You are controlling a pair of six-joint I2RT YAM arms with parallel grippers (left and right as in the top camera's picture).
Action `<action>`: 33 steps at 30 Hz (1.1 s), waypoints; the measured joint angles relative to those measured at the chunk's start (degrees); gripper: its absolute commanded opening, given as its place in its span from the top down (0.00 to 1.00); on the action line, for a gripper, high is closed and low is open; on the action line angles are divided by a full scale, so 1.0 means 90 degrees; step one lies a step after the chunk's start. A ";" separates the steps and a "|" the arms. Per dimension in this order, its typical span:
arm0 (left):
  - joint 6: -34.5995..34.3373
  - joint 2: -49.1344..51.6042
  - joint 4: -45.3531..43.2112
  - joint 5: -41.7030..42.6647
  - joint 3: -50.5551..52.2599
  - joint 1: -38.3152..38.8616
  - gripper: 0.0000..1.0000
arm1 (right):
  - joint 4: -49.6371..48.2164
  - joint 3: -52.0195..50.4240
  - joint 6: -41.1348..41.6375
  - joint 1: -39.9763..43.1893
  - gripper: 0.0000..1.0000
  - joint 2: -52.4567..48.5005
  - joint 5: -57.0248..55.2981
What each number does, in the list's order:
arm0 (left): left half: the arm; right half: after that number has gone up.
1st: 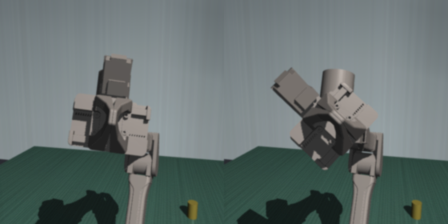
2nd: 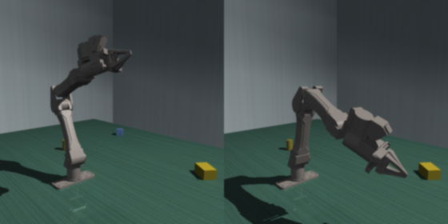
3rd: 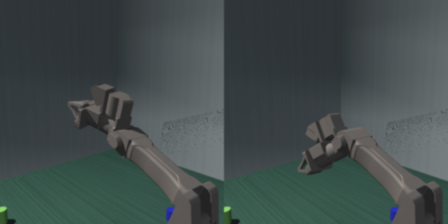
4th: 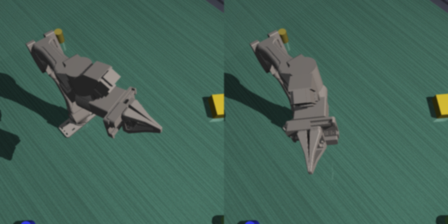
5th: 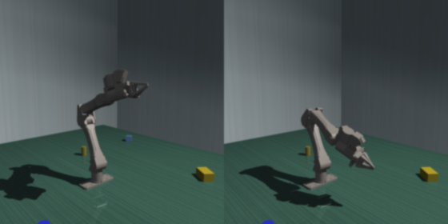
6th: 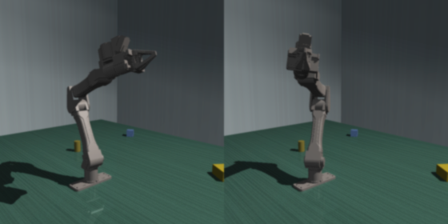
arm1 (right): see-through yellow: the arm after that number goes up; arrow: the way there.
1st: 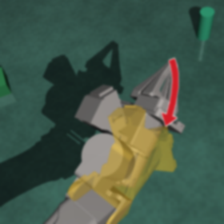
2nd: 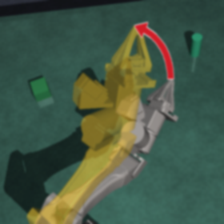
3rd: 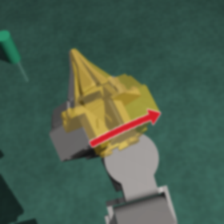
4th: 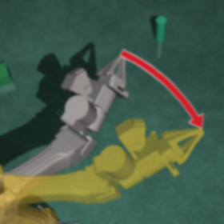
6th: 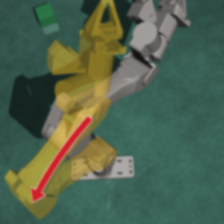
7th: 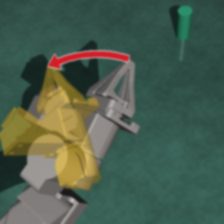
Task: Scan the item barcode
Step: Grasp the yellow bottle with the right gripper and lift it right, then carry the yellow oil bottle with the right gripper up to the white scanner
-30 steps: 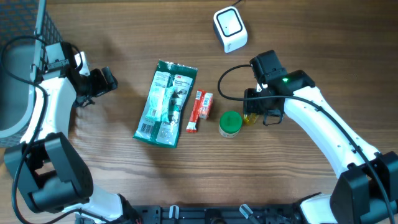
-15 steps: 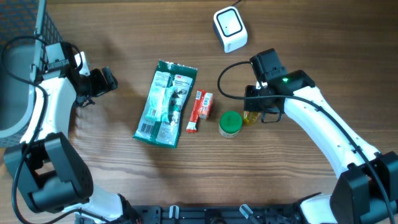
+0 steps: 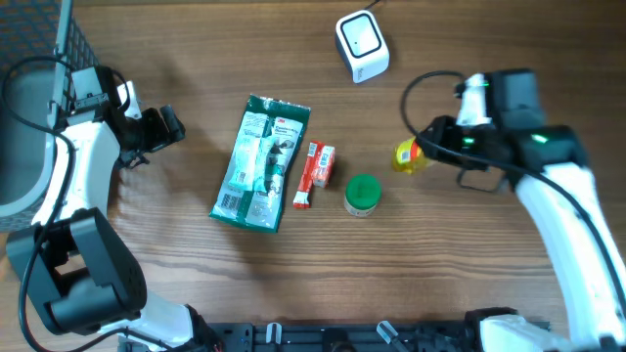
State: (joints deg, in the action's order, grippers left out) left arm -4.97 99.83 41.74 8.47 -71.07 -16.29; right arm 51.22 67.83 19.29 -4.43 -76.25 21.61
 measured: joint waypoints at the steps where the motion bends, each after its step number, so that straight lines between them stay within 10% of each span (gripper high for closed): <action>1: 0.0000 0.0000 0.0002 0.0000 0.0000 0.0000 0.00 | -0.0024 0.0000 -0.0204 0.0209 0.72 0.0214 0.0610; 12: 0.0000 -0.0002 0.0000 0.0000 0.0000 0.0000 0.00 | -0.0070 0.0000 -0.1139 0.0425 0.73 0.0498 0.5479; 33: 0.0000 -0.0002 0.0002 0.0000 0.0000 0.0000 0.00 | -0.0075 0.0000 -0.1178 0.0425 0.74 0.0498 0.5826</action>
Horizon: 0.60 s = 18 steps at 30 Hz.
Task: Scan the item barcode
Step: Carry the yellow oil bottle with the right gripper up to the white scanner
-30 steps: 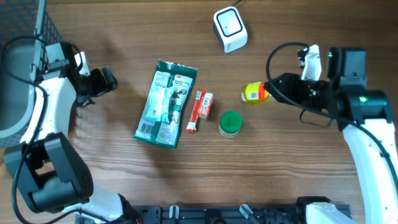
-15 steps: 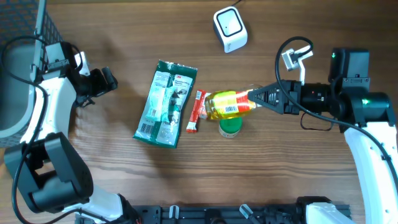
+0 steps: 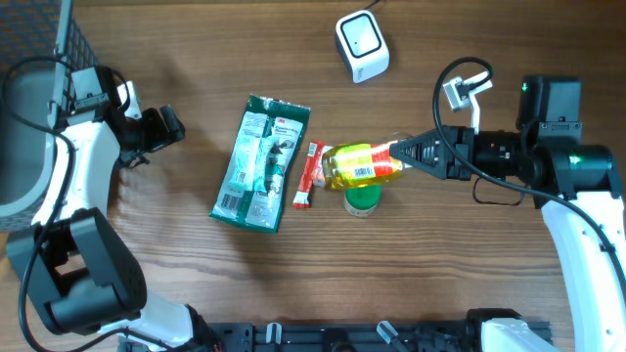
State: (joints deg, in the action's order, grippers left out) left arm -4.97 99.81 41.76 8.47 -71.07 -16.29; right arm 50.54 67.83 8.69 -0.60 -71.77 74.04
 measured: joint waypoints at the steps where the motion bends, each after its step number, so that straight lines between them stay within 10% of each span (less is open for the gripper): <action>1: 0.0000 0.0002 0.0000 0.0000 0.0000 0.0000 0.00 | 0.0000 0.0000 0.0000 0.0000 0.74 0.0000 -0.0022; 18: 0.0000 0.0000 -0.0002 0.0000 0.0000 0.0000 0.00 | 0.0763 0.0000 -0.0002 0.0000 0.75 0.0000 -0.1617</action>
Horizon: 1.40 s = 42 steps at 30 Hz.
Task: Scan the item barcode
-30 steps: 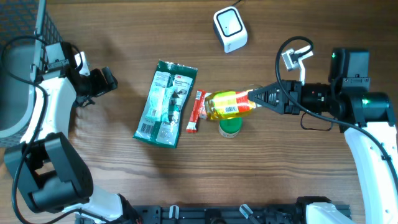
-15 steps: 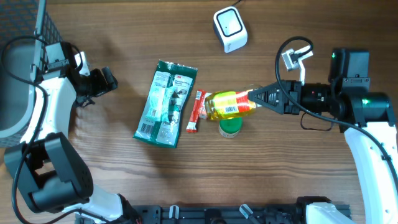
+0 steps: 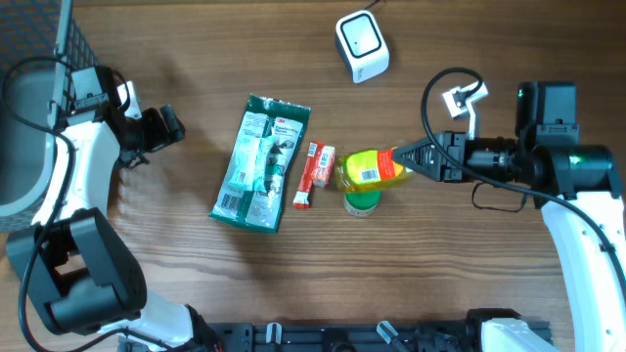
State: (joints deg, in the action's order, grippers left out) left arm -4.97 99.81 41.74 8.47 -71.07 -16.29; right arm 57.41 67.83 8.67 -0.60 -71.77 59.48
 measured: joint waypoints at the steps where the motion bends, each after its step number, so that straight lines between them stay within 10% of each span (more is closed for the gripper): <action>1: 0.0000 0.0002 0.0002 0.0000 0.0000 0.0000 0.00 | 0.0051 0.0000 0.0002 0.0000 0.75 0.0000 -0.0214; 22: 0.0000 0.0000 0.0000 0.0000 0.0000 0.0000 0.00 | 0.0726 0.0029 0.0908 -0.0146 0.91 -0.0002 -0.4619; 31: 0.0000 0.0002 -0.0005 0.0002 0.0000 0.0000 0.00 | 0.2912 0.4539 0.0634 -0.0546 0.89 -0.1923 -0.5457; 42: 0.0000 0.0002 0.0000 0.0000 0.0000 0.0000 0.00 | 0.0325 0.5175 -0.0697 -0.2560 0.95 -0.3959 -0.8621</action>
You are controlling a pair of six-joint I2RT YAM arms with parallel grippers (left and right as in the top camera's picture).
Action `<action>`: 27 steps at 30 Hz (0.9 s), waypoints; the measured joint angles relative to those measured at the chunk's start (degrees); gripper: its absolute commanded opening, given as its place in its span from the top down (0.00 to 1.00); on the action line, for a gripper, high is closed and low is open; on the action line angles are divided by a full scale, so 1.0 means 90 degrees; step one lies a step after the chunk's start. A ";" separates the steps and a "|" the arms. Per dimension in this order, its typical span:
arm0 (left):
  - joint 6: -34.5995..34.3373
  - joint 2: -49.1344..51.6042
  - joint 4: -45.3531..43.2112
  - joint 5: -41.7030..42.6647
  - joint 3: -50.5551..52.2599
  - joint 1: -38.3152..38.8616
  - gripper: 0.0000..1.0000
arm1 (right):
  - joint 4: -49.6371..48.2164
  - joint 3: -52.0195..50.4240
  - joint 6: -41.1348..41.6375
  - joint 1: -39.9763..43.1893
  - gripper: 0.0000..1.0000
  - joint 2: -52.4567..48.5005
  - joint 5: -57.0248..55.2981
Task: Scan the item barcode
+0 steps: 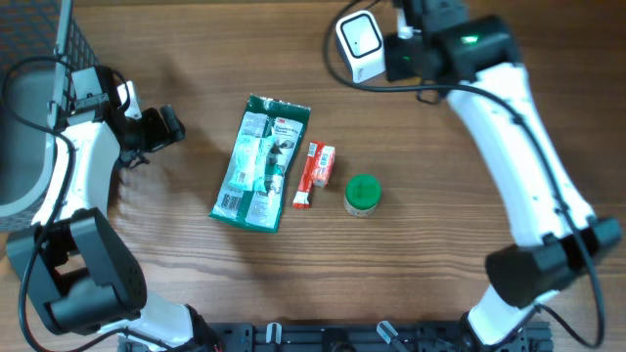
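Observation:
The white barcode scanner (360, 45) stands at the back of the table. My right arm (460, 44) reaches over to it, its wrist right against the scanner's right side. The right gripper's fingers are hidden under the wrist, so their state does not show. The yellow bottle is out of sight. My left gripper (164, 127) rests at the far left, away from the items; its jaws are too dark to read.
A green 3M packet (260, 161), a small red-and-white box (314, 174) and a green-lidded jar (363, 195) lie mid-table. A dark wire basket (34, 59) sits at the far left edge.
My right arm has swung from the table's middle right up to the scanner at the back. The yellow bottle it held over the green jar no longer shows. The left arm is unmoved.
First my right gripper was at the yellow bottle lying right of the green jar. Then it held the bottle raised over the jar and red box, label and barcode facing up. Now the arm is at the scanner, bottle hidden.

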State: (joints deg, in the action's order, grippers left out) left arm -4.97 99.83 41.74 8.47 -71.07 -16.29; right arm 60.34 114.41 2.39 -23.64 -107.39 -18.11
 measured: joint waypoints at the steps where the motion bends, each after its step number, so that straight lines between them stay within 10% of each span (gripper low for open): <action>1: 0.0000 0.0000 0.0000 0.0002 0.0000 0.0000 0.00 | -0.0342 0.0005 -0.0362 -0.0182 0.95 -0.0206 -0.0352; 15: 0.0000 0.0000 0.0000 0.0000 0.0000 0.0000 0.00 | -0.3371 0.0005 -0.3096 -0.0644 0.95 -0.2203 -0.2232; 27: 0.0000 0.0000 0.0000 0.0000 0.0000 0.0000 0.00 | -0.4068 -0.0005 -0.1875 -0.0644 0.95 -0.2380 -0.2633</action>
State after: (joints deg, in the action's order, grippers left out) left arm -4.97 99.83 41.74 8.47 -71.07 -16.29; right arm 23.73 114.37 -14.48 -29.43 -128.81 -41.80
